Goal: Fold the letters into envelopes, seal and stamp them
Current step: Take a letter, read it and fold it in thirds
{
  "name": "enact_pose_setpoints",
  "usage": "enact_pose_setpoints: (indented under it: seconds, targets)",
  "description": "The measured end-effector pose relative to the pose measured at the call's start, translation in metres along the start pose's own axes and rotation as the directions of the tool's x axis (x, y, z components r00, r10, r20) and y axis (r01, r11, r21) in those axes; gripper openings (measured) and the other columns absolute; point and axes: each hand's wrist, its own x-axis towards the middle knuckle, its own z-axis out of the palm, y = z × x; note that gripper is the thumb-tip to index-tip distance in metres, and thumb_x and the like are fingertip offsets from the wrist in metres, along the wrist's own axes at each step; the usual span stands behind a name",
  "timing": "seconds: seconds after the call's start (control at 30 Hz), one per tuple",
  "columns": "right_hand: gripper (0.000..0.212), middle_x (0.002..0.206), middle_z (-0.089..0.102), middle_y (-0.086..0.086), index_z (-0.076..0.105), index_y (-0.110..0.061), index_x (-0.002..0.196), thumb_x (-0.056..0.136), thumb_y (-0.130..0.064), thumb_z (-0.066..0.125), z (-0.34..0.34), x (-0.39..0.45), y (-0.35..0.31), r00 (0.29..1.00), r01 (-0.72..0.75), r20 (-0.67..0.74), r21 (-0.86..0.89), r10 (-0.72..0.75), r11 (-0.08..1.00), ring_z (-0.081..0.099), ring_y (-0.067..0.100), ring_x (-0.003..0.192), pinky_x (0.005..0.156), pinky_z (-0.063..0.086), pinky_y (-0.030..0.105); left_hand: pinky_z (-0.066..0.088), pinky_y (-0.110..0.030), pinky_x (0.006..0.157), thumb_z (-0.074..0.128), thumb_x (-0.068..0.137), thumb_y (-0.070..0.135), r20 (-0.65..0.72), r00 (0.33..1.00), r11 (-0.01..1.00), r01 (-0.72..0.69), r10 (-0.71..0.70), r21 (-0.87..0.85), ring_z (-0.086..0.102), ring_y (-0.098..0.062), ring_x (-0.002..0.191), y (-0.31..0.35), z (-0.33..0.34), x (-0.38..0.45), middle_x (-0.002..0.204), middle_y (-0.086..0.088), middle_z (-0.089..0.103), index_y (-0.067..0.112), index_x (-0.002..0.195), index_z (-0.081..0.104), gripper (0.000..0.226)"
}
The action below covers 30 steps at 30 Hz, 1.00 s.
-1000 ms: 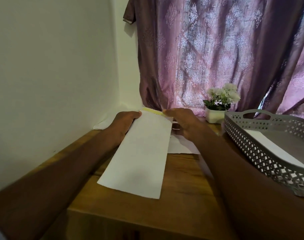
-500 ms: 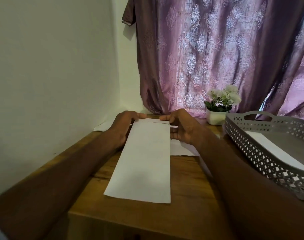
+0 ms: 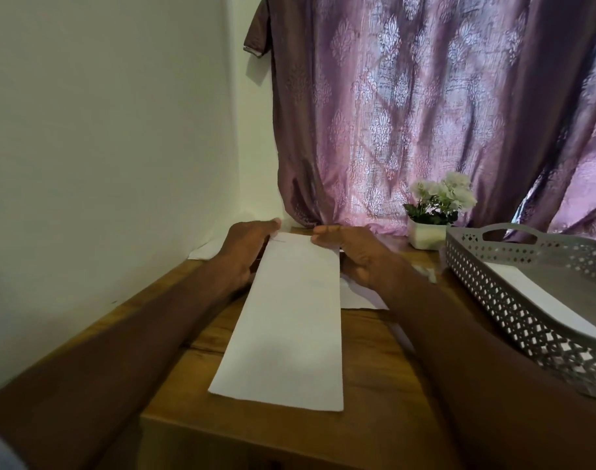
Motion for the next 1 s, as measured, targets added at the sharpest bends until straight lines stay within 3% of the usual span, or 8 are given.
enact_pose_setpoints:
  seconds: [0.1,0.23,0.37,0.47,0.53,0.67,0.83,1.0]
  targets:
    - [0.018,0.084,0.078,0.012,0.075,-0.006,0.094,0.084,0.008,0.075,0.003,-0.002,-0.001,1.0,-0.008,0.003,0.004,0.008,1.0,0.076,0.025,0.075,0.073,0.065,0.039,0.06,-0.035,0.074,0.072,0.091,0.017,0.007,1.0,1.0,-0.012,0.011,0.009,0.074,-0.03,0.097,-0.001,-0.001,0.002,0.106,-0.011,0.077,0.013,0.112,0.077,0.021]
    - [0.017,0.088,0.076,0.014,0.072,-0.005,0.095,0.085,0.009,0.073,0.002,-0.004,-0.005,0.998,-0.055,0.031,0.057,0.053,0.997,0.075,0.026,0.077,0.064,0.065,0.035,0.058,-0.034,0.076,0.065,0.094,0.012,-0.012,0.999,0.999,-0.038,0.038,-0.025,0.071,-0.028,0.099,0.003,-0.003,0.005,0.112,-0.008,0.076,0.013,0.113,0.078,0.023]
    - [0.017,0.094,0.071,0.017,0.067,-0.002,0.102,0.087,0.007,0.07,-0.018,0.0,-0.01,0.992,-0.12,-0.028,0.15,0.126,0.981,0.071,0.026,0.082,0.075,0.065,0.035,0.057,-0.033,0.084,0.059,0.097,0.008,-0.052,0.993,0.995,-0.103,0.102,-0.011,0.069,-0.026,0.104,0.002,-0.006,0.008,0.12,-0.006,0.073,0.012,0.12,0.075,0.027]
    - [0.01,0.081,0.064,0.013,0.065,-0.001,0.098,0.09,0.004,0.065,-0.036,0.003,-0.012,0.98,-0.098,-0.15,0.221,0.133,0.97,0.062,0.018,0.065,0.056,0.06,0.026,0.057,-0.034,0.09,0.059,0.095,0.001,-0.104,0.987,0.991,-0.13,0.125,-0.042,0.068,-0.026,0.108,0.005,-0.011,0.009,0.124,-0.008,0.072,0.008,0.119,0.075,0.03]
    - [0.01,0.078,0.063,0.011,0.066,-0.002,0.102,0.092,-0.003,0.067,-0.038,0.004,-0.012,0.977,-0.07,-0.18,0.232,0.114,0.97,0.061,0.017,0.066,0.054,0.059,0.026,0.056,-0.029,0.083,0.058,0.095,0.0,-0.103,0.985,0.99,-0.139,0.135,-0.034,0.068,-0.024,0.107,0.006,-0.013,0.008,0.125,-0.006,0.072,0.009,0.12,0.075,0.032]
    - [0.024,0.087,0.074,0.01,0.071,-0.009,0.103,0.092,-0.029,0.076,-0.015,-0.003,-0.01,0.995,-0.097,-0.003,0.116,0.098,0.988,0.07,0.023,0.08,0.069,0.063,0.036,0.054,-0.032,0.095,0.055,0.098,0.002,-0.077,0.983,0.985,-0.163,0.168,0.063,0.066,-0.025,0.113,0.004,-0.008,0.008,0.128,-0.004,0.07,0.011,0.122,0.075,0.032]
    - [0.014,0.095,0.074,0.013,0.072,-0.007,0.097,0.089,0.005,0.071,0.003,-0.004,-0.005,0.994,-0.059,0.092,0.023,0.056,0.998,0.073,0.025,0.084,0.066,0.064,0.033,0.054,-0.026,0.073,0.054,0.1,0.009,-0.049,0.987,0.987,-0.15,0.153,0.057,0.069,-0.02,0.098,-0.001,-0.006,0.006,0.116,-0.001,0.074,0.017,0.112,0.077,0.027]
    - [0.02,0.099,0.071,0.015,0.068,-0.006,0.102,0.09,0.01,0.067,-0.006,-0.005,-0.007,0.995,-0.085,0.053,0.04,0.083,0.996,0.072,0.026,0.081,0.063,0.064,0.033,0.055,-0.032,0.063,0.053,0.098,0.025,-0.111,0.993,0.998,-0.033,0.028,-0.045,0.074,-0.027,0.08,0.004,-0.011,0.005,0.1,-0.011,0.079,0.015,0.118,0.069,0.027]
